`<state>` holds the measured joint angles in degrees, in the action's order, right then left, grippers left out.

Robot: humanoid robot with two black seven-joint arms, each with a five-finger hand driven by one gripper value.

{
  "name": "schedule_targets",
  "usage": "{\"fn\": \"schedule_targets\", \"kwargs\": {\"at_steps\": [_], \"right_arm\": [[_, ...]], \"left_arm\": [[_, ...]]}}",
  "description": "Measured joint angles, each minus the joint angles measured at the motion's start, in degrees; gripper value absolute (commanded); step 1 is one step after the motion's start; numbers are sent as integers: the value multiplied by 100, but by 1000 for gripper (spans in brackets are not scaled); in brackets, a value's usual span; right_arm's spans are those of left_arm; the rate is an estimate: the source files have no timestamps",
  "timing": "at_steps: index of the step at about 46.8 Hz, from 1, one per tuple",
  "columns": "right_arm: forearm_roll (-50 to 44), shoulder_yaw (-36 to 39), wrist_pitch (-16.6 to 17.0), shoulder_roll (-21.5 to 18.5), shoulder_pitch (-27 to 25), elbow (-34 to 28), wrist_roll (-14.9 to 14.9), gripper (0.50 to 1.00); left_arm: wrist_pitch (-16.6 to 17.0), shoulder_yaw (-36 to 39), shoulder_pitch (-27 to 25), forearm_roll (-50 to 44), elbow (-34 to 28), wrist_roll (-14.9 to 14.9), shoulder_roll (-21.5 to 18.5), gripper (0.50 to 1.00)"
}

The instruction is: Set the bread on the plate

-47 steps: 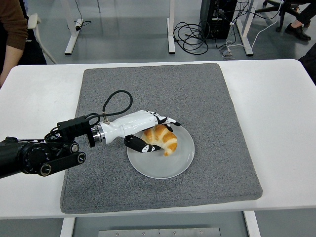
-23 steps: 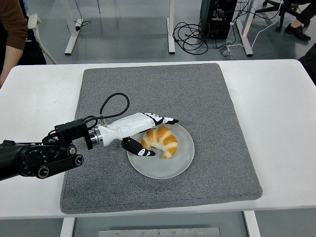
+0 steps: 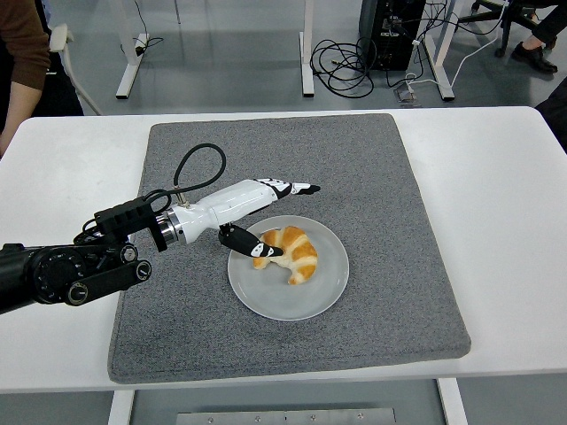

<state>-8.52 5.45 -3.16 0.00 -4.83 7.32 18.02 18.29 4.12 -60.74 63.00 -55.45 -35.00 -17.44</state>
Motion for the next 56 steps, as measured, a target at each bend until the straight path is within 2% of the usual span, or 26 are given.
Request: {"fn": "schedule_targets", "kwargs": {"at_steps": [5,10,22,31,35,44,48,56], "right_arm": [[0,0,0,0,0,1,0,1000],[0,0,0,0,0,3,0,1000],[0,0,0,0,-1,6,0,1000],[0,0,0,0,-1,6,0,1000],[0,0,0,0,-1,5,0,1000],[0,0,0,0,0,5,0,1000],[0,0,0,0,0,6,0,1000],[0,3,0,0,0,6,1,1000]], "left_arm": [[-58,-8,-143,-154,-1,-1,11,916],[-308,-8,-307,-757,-2,-1,13,916],[-1268,-10,-825,-2753,9,0,-102,916],[-1927,-305,-906,-3608,167,3,-187,916],[-2289,-580,-872,-3872,423,183,-201,916],[-2999,-1118,-818,-4692,1018,851,-192,916],[-3169,-1193,-779,-4957,1175,980,-197,916],[-3500,-1305,-702,-5238,1405,1044,-206,916]]}}
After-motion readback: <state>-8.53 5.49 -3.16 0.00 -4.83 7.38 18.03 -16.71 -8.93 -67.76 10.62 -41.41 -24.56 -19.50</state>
